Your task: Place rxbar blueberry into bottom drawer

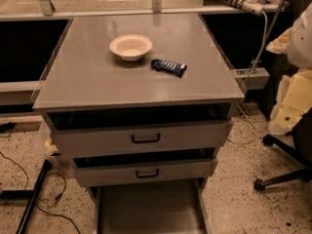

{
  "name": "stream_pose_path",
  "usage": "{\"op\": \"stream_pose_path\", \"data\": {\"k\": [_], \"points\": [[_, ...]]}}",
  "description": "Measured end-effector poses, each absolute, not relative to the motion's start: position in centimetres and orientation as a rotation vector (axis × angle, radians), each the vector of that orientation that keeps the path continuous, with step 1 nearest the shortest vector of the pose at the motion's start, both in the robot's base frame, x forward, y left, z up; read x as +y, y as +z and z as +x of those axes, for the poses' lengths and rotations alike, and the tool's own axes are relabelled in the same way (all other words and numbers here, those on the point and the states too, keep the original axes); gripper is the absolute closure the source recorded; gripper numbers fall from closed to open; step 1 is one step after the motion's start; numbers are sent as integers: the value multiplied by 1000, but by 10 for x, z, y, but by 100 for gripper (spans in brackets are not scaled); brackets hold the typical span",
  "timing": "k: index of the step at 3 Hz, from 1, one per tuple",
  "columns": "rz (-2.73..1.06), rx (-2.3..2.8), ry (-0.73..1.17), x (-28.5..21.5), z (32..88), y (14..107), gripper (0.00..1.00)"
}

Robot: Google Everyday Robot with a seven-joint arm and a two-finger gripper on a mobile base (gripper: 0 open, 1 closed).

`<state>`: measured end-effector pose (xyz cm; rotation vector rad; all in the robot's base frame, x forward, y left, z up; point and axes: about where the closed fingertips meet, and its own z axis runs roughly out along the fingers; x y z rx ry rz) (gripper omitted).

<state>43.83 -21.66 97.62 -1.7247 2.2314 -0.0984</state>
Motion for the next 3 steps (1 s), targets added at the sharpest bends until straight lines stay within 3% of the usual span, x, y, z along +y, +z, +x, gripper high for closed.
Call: {"op": "stream_pose_path", "data": {"k": [3], "points": [[-1668, 2088, -73, -183, 497, 978, 0]]}}
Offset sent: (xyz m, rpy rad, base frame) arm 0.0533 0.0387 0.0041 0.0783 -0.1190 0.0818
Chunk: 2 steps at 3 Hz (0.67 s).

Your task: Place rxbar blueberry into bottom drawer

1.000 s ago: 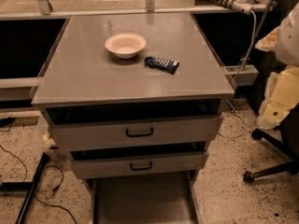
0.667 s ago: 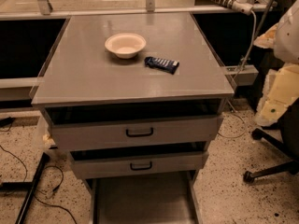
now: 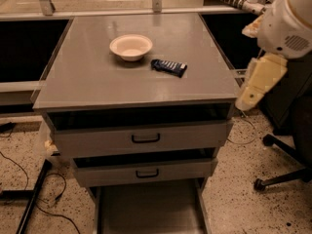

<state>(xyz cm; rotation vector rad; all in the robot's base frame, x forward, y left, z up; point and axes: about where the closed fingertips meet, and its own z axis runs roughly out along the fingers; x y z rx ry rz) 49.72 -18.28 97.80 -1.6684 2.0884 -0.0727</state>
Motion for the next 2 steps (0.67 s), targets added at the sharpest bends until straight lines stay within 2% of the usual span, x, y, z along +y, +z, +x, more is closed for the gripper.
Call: {"op": "stream_pose_path", "data": {"k": [2], "points": [[-1553, 1993, 122, -152, 566, 967, 0]]}}
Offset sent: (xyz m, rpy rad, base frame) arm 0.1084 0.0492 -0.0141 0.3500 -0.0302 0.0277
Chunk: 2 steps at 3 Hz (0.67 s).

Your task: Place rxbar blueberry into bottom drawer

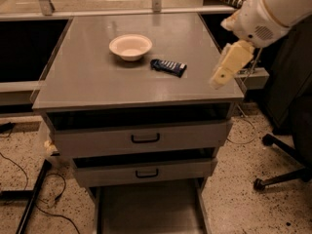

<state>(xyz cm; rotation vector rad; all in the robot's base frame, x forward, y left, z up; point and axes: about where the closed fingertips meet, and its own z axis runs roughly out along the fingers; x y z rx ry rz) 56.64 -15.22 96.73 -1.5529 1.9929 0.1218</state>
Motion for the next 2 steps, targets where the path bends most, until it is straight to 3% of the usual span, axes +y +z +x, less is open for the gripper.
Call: {"op": "stream_pose_path", "data": {"k": [2], "points": [[-1485, 1866, 246, -131, 599, 941, 0]]}}
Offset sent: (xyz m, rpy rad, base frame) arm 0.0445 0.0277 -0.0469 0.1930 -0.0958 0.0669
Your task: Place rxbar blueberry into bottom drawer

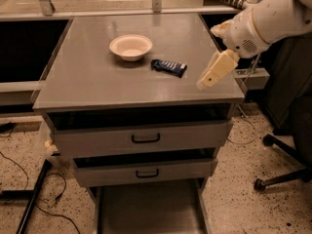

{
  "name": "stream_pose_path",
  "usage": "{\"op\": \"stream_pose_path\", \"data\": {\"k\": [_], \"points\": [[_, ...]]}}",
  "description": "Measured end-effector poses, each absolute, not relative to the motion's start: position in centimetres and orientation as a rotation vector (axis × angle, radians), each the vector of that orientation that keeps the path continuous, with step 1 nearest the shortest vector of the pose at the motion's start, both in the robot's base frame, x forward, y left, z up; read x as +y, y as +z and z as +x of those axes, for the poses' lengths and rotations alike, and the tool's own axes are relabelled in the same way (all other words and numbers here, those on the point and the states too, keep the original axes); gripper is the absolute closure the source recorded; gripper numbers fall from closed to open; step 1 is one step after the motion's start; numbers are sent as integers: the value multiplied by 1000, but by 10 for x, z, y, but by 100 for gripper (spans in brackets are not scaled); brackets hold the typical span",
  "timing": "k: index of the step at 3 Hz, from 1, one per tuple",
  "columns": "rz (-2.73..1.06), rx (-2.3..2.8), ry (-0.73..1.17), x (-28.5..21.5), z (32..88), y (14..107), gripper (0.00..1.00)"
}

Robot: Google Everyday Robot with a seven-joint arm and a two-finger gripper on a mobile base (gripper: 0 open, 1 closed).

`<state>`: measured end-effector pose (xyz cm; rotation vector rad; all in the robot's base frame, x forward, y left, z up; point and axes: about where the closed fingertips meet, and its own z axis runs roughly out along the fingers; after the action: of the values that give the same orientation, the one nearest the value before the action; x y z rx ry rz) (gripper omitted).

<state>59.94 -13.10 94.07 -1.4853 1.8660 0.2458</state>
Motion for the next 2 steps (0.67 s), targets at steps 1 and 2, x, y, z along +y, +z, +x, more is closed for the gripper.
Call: {"op": "stream_pose_path", "data": {"k": [1, 2], "points": [[-1470, 1798, 245, -129, 606, 928, 0], [-1470, 1798, 246, -129, 606, 928, 0]]}}
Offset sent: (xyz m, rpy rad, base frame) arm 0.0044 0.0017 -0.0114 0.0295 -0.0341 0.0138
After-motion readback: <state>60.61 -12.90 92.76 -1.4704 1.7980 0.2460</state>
